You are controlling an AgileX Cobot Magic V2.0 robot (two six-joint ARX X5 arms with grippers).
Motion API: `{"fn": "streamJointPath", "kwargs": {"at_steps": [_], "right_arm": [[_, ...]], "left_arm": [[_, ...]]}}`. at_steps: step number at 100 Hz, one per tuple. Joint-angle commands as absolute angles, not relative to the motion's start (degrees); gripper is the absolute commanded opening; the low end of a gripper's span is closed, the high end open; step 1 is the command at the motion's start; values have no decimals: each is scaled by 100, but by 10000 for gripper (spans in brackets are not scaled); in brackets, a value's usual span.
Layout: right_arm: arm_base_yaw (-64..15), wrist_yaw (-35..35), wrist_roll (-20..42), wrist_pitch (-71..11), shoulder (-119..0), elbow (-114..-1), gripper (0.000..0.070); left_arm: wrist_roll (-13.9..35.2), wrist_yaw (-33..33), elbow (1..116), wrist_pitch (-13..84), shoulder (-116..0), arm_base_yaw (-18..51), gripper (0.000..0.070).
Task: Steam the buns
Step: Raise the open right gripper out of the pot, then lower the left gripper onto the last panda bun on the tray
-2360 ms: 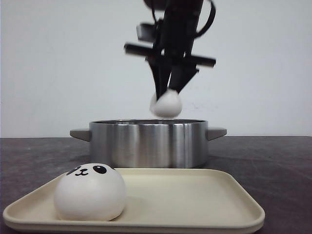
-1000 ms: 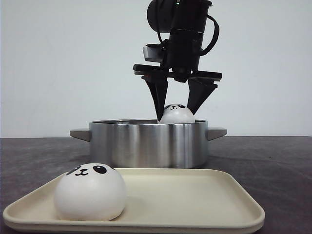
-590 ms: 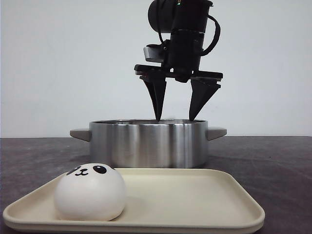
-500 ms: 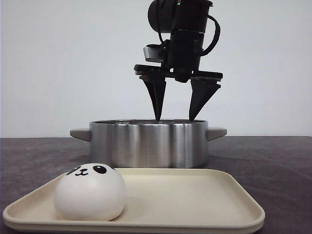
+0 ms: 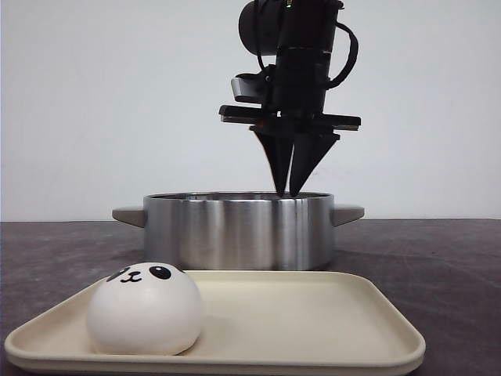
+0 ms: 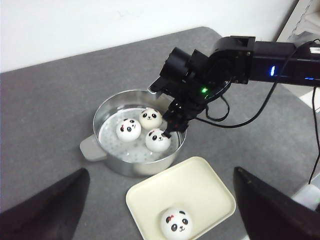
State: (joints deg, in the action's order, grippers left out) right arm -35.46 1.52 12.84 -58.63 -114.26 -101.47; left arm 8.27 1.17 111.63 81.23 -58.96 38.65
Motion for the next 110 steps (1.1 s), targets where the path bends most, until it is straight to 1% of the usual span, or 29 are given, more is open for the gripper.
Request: {"fn": "streamJointPath", "kwargs": {"at_steps": [1,13,23,34,43,64,81,86,92,110], "right_arm": [[-3693,158,1160,-5771,-11163,-10245,17],[-3885,161,1041,-5384,-10475,-10245,17],[-4073,198,956,-5092,-9714,-10245,17],[-4287,196,932,-4967,-8827,-10245,16],[-4449,207,886,-4978,-8147,-10245,16],[-4665,644,805,-5109,-6890,-10245,16],[-4665,987,698,-5349,-6292,-10245,16],[-4665,1116,701,-5437,-6171,-10245,16],[-4665,1208,701,-5544,-6062,-10245,16],[-4665,1205,722,-5846,-5861,-10243,16]], "left_arm": [[794,78,11096,8241,-6016,3907,556],[902,-152,10466,8040,-6031,3907,556],[1013,-169,9771,7671,-6031,3907,556],[1173,-198,8984,7216,-6038,3907,556],[1365,-425,8307,6803,-6064,3909,556],[1959,-766,6724,5996,-6272,3933,557],[2650,-1061,5500,5059,-6630,4189,558],[2805,-1100,5280,4823,-6814,4305,558],[2880,-1100,5166,4657,-7089,4453,558],[3026,-1094,5164,4202,-7891,4827,558]]}}
